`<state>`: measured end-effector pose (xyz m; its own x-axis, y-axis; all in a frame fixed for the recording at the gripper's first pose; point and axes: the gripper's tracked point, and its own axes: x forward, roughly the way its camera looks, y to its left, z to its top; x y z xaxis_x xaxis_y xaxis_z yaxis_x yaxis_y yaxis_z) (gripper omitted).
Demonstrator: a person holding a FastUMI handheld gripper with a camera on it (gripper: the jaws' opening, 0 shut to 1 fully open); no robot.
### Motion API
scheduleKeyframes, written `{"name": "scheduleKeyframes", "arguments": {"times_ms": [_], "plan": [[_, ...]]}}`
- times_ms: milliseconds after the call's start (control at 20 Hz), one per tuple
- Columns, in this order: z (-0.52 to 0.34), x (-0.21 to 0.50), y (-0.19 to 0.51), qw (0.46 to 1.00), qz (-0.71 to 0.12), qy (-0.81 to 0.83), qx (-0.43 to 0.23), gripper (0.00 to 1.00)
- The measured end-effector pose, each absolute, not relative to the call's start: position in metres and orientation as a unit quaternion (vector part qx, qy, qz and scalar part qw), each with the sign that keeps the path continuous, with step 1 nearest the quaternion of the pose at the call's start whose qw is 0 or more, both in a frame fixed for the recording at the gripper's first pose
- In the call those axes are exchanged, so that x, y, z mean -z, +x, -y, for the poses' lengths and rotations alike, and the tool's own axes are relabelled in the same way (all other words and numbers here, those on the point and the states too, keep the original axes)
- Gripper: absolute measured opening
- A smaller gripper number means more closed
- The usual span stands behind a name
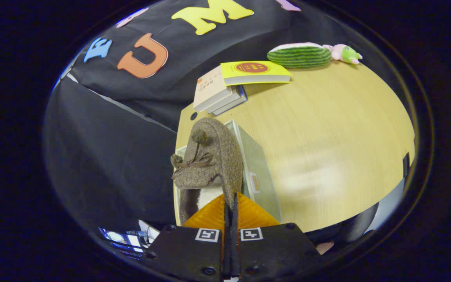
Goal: Open the storage box then place both shoes into the box .Put the left shoe in first, then the right shoe, with the right side of both shoes facing outward in a uniform manner.
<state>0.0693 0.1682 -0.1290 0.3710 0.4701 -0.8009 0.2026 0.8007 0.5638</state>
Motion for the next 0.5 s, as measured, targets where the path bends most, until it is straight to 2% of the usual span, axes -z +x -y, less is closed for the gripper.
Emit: {"name": "scheduleKeyframes", "arguments": {"times_ms": [100, 200, 250, 300, 400, 450, 500], "plan": [[-0.17, 0.134, 0.071, 0.771, -0.553, 0.304, -0.084, 0.06], [-0.175, 0.131, 0.071, 0.774, -0.546, 0.306, -0.096, 0.11], [-0.173, 0.13, 0.074, 0.781, -0.539, 0.3, -0.097, 0.2], [-0.171, 0.127, 0.076, 0.791, -0.53, 0.29, -0.101, 0.22], [-0.17, 0.117, 0.078, 0.811, -0.507, 0.266, -0.119, 0.34], [-0.17, 0.111, 0.079, 0.823, -0.492, 0.253, -0.131, 0.47], [-0.167, 0.102, 0.081, 0.839, -0.468, 0.239, -0.142, 0.55]]}}
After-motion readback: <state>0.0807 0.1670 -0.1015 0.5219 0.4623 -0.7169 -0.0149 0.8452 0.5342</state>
